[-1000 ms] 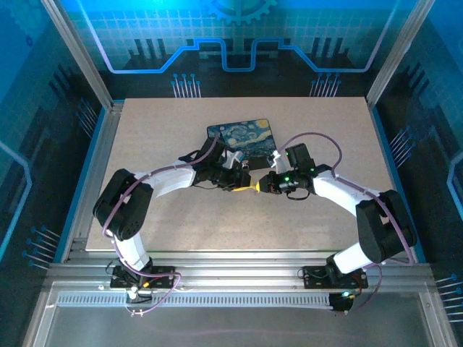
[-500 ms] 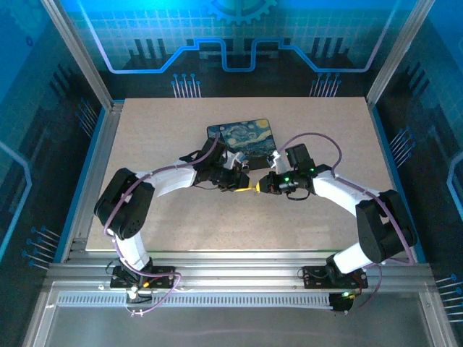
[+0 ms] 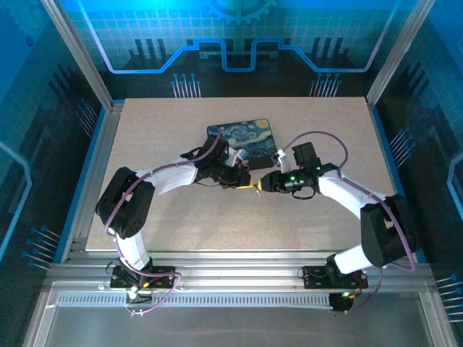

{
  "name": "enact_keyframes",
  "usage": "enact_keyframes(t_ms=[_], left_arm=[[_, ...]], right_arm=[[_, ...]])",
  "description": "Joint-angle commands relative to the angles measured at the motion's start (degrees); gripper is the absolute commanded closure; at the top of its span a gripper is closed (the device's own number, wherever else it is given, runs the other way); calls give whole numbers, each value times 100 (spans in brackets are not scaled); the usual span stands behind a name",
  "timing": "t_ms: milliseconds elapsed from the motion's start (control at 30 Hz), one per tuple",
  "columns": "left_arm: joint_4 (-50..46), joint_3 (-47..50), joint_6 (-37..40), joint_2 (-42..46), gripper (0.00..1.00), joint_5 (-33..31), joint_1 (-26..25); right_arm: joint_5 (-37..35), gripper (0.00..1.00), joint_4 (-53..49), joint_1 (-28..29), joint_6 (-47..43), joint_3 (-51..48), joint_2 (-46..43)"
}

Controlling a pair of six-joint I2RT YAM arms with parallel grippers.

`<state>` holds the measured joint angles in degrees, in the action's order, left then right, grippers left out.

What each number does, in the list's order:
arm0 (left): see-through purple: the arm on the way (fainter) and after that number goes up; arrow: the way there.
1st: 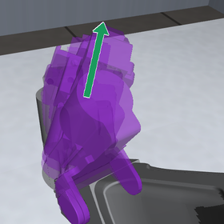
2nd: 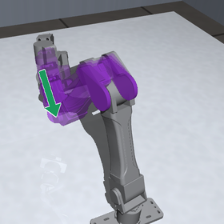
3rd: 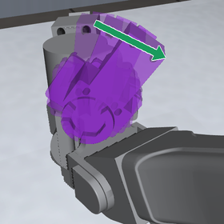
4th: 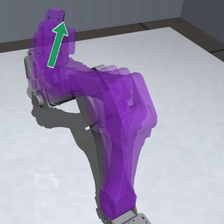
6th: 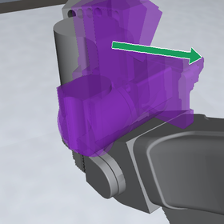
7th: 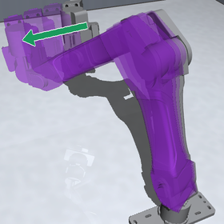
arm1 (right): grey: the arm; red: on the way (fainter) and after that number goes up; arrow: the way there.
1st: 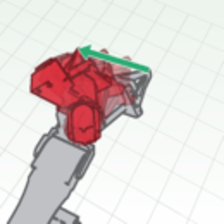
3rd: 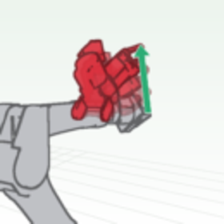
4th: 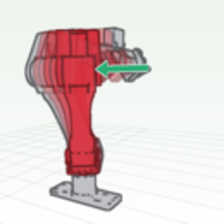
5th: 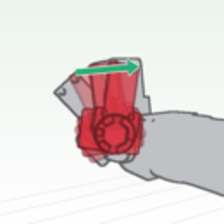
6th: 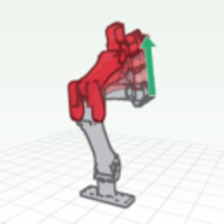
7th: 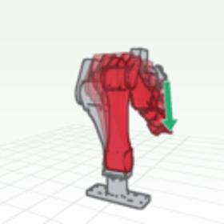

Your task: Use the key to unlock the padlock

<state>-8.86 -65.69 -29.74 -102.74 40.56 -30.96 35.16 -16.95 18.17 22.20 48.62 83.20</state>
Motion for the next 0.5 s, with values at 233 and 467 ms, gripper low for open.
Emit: enact_keyframes(t_ms=[233,467], left_arm=[[-371,-405,660,12,100,854,107],[-219,-382,629,131,100,1111,168]], right_arm=[[1407,49,313,-256,-640,62,-66],[1726,52,446,-349,-818,70,108]])
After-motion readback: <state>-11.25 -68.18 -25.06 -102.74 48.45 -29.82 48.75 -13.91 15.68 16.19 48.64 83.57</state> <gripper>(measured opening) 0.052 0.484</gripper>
